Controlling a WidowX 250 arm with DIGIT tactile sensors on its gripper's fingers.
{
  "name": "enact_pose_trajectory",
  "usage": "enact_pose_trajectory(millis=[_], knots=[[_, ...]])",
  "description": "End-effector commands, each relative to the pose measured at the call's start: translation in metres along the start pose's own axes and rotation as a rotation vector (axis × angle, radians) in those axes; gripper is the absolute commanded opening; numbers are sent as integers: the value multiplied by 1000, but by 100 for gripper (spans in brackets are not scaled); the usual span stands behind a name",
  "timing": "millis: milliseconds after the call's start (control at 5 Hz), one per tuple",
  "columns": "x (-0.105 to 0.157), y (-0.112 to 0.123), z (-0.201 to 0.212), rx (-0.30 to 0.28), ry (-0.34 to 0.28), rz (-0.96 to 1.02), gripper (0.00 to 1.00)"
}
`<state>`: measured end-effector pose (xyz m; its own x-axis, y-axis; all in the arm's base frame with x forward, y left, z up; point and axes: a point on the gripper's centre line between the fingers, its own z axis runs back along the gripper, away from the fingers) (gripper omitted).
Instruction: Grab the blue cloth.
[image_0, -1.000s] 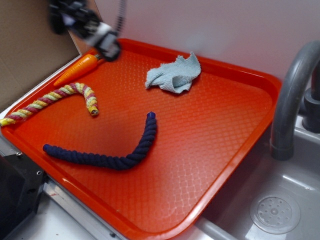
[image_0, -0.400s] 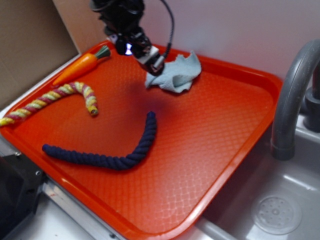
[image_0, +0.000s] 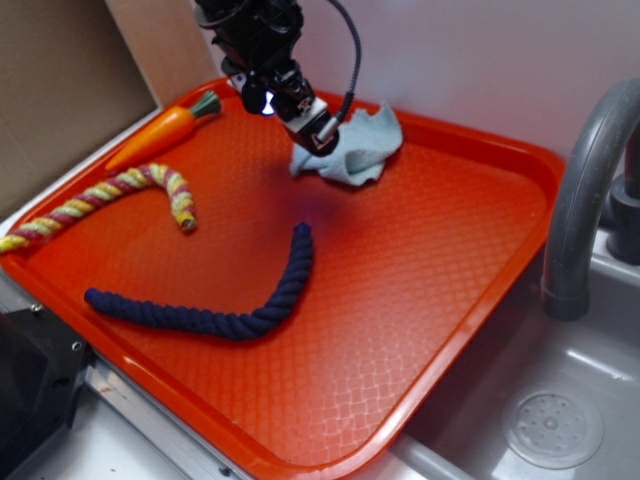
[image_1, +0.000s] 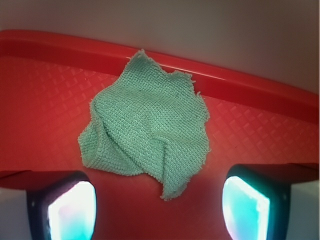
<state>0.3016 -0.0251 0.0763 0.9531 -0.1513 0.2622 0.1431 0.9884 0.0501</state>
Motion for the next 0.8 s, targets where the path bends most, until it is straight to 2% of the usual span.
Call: enact_pose_trajectory(millis=[0,200,400,600], knots=[[24,-9,-17,-18,-54,-43,100],[30,-25,-44,-75,-69,-59,100],[28,-32,-48,-104,-49,-50,100],[29,-24,-53,-71,-36,-8,0]])
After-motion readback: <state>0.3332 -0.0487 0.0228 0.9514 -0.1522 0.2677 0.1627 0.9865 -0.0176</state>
